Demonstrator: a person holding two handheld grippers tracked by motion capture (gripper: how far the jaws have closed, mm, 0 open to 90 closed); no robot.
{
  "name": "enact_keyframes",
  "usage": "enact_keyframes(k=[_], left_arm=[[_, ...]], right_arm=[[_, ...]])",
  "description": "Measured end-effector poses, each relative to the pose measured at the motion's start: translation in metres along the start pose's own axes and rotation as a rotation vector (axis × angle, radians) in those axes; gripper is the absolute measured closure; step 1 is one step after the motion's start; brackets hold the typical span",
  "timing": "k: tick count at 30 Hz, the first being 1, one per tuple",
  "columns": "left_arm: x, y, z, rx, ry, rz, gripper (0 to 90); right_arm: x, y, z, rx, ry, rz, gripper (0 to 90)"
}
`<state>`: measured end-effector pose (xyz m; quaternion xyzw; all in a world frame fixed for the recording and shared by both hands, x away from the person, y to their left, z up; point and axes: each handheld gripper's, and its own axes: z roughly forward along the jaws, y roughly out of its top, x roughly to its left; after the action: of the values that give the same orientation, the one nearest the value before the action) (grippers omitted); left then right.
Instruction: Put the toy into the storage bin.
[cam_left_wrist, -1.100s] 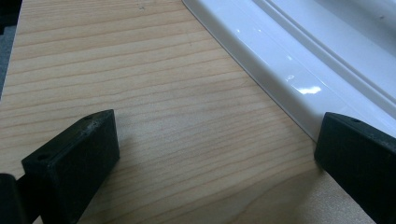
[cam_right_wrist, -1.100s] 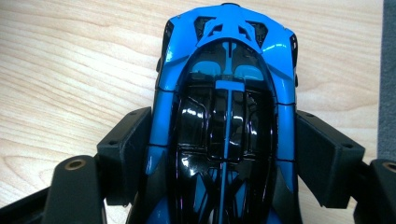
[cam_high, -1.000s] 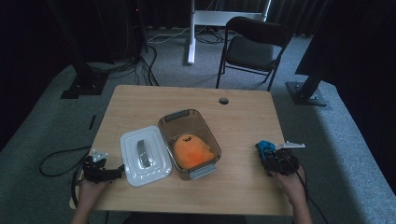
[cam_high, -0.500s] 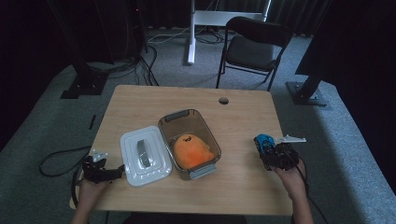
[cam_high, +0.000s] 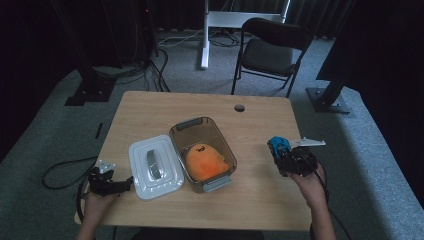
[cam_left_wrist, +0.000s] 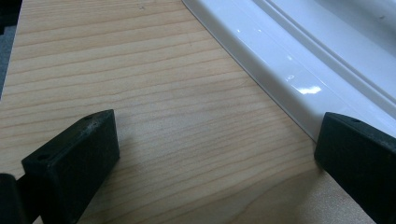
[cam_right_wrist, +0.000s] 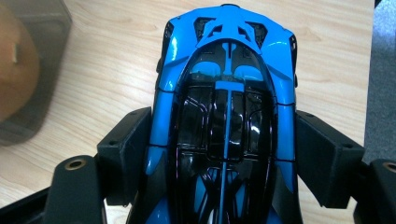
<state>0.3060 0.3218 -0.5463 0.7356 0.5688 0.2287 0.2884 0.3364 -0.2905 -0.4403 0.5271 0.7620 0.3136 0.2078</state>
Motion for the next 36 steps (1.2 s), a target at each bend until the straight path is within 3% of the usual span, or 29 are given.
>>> enact_keyframes(k=[36], left_arm=[[0.000, 0.000, 0.000, -0.001, -0.001, 0.003, 0.2]], right_arm=[[0.056, 0.066, -0.001, -0.046, 0.084, -0.123, 25.2]])
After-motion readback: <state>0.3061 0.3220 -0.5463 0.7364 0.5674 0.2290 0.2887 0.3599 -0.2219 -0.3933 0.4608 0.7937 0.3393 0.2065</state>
